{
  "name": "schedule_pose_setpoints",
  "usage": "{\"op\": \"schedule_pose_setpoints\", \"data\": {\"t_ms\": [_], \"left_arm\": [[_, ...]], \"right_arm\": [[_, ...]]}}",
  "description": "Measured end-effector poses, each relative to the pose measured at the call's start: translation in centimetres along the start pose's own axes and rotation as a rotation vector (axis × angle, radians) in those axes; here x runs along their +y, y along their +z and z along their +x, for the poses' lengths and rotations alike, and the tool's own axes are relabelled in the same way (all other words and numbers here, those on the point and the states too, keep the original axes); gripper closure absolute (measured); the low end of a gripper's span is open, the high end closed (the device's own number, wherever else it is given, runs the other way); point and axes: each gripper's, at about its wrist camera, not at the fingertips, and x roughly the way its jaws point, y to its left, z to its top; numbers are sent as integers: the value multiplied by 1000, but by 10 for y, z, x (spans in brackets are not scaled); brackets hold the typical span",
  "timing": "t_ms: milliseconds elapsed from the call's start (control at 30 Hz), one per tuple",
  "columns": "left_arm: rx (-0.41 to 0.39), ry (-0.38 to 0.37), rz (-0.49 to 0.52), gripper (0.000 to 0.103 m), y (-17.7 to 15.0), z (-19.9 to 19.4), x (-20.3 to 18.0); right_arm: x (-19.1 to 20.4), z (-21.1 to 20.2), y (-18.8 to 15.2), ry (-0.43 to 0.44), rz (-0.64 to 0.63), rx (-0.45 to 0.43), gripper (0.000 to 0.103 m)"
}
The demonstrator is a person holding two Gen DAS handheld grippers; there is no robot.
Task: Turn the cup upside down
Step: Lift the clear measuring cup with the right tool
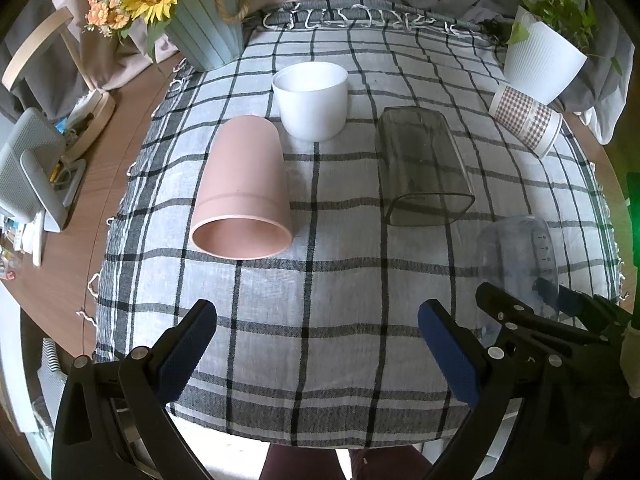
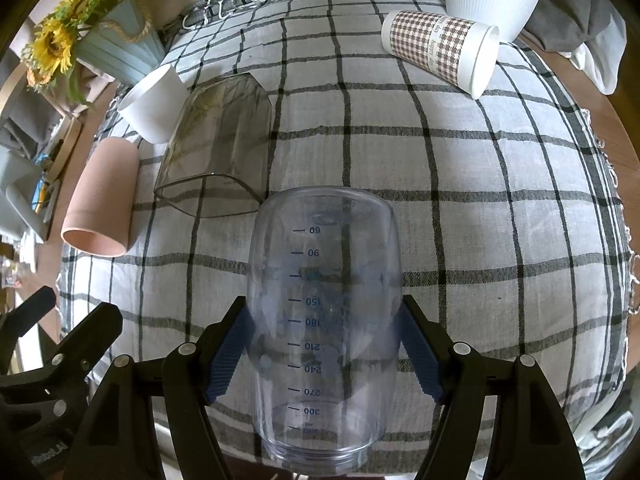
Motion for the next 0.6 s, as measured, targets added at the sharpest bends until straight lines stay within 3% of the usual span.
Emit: {"op": "schedule_pose_setpoints", "data": {"t_ms": [167,367,600], "left_arm": [[-18,-5,-3,0,0,-10,1],[-69,-24,4,0,3,-32,0],[-104,-83,26,0,10,-44,-21]], "right_arm": [[0,-6,0,9,1,-12,28],[-9,-49,-9,27,49,-106,24],[-35,-87,-18,-24,146,-201,24]]}}
